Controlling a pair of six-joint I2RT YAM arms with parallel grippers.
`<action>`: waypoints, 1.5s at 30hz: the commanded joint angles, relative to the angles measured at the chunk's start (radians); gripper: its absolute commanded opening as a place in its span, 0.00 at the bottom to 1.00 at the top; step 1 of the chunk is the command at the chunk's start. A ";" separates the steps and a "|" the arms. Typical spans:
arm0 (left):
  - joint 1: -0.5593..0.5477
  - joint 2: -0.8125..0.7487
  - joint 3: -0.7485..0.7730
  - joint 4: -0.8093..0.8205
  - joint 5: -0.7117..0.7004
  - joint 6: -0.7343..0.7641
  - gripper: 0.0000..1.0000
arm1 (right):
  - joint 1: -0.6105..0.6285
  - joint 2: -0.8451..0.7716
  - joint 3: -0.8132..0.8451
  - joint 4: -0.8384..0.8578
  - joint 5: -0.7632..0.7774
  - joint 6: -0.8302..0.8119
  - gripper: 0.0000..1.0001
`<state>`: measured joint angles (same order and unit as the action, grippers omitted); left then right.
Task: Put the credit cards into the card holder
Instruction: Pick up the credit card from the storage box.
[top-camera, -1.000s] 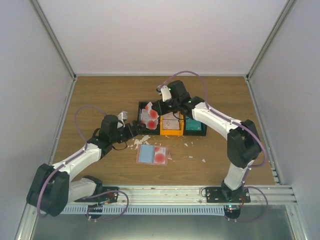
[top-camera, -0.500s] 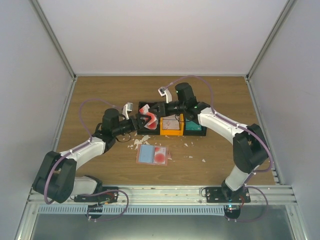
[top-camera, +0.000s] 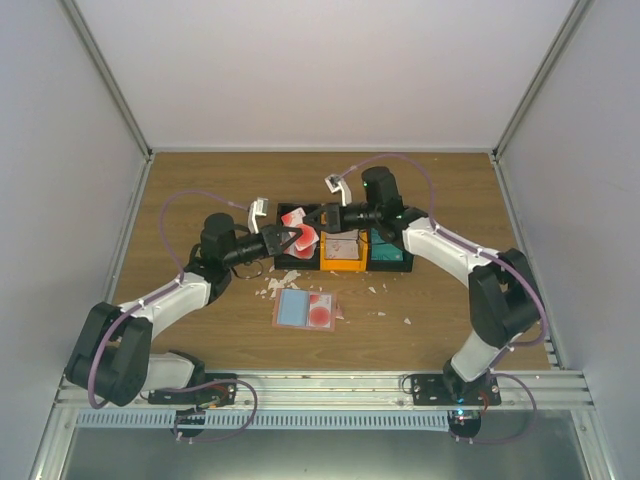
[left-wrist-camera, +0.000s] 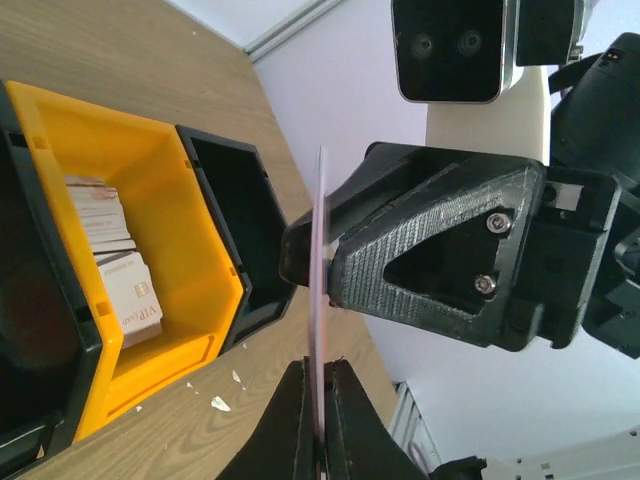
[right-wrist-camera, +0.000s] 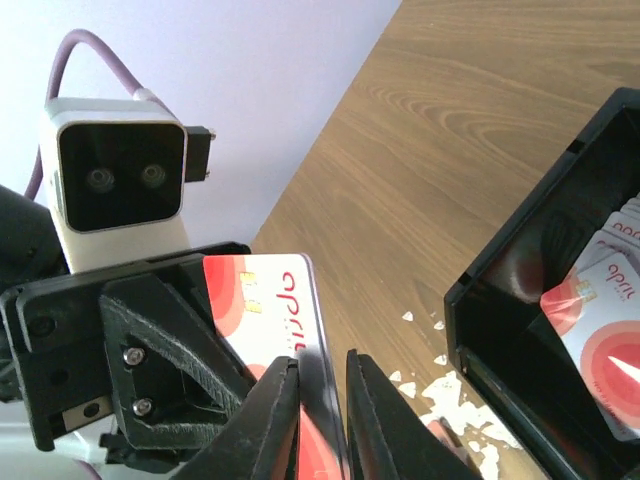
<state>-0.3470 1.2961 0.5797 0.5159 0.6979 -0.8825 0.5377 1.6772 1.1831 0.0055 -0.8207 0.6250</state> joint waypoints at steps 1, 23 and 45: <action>0.001 -0.011 0.024 0.040 0.021 0.033 0.00 | -0.029 -0.057 -0.029 0.071 -0.060 0.016 0.20; 0.000 -0.087 0.125 -0.037 0.260 0.083 0.00 | -0.097 -0.208 -0.180 0.130 -0.248 -0.104 0.48; 0.004 -0.077 0.146 -0.141 0.215 0.146 0.00 | -0.094 -0.203 -0.201 0.140 -0.187 -0.108 0.44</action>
<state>-0.3466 1.2148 0.7052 0.3321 0.8951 -0.7490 0.4431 1.4555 0.9817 0.1276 -0.9779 0.5339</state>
